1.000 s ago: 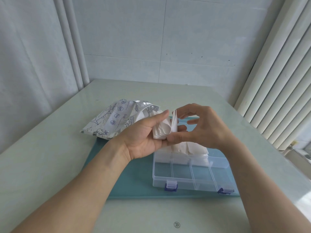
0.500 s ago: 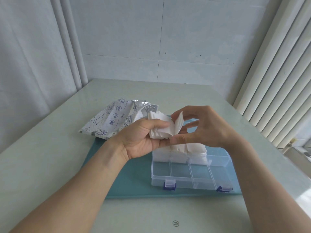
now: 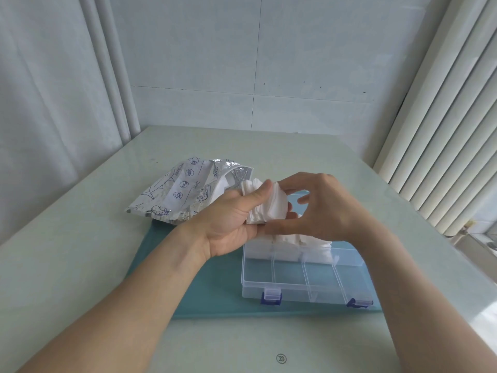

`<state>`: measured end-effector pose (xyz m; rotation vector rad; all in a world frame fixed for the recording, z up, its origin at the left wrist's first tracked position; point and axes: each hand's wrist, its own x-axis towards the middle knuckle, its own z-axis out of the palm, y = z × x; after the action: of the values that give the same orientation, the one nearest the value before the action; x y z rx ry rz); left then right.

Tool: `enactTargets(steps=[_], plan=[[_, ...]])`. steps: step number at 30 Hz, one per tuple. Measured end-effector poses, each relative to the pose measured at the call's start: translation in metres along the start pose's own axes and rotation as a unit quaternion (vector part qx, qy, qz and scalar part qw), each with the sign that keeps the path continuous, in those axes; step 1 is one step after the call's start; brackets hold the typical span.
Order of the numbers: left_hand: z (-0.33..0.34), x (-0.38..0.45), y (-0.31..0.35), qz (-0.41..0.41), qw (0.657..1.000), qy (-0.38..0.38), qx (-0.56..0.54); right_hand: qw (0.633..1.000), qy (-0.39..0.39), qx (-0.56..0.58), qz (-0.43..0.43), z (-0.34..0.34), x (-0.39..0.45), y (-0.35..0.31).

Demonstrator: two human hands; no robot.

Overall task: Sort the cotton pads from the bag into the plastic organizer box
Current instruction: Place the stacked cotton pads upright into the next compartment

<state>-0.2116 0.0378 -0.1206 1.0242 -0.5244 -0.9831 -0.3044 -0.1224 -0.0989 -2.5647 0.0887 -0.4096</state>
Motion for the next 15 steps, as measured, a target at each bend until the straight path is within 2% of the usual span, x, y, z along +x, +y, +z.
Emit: enactTargets(steps=[11,15], plan=[[0.0,0.0007,-0.0032,-0.012,0.999,-0.03,0.022,0.998,0.04,0.01,-0.049,0.0043,-0.0003,-0.0027],[0.0003,-0.0016,-0.002,-0.032,0.999,-0.038,0.011,0.997,0.002,0.012,-0.071,0.0056,-0.0007,-0.0081]])
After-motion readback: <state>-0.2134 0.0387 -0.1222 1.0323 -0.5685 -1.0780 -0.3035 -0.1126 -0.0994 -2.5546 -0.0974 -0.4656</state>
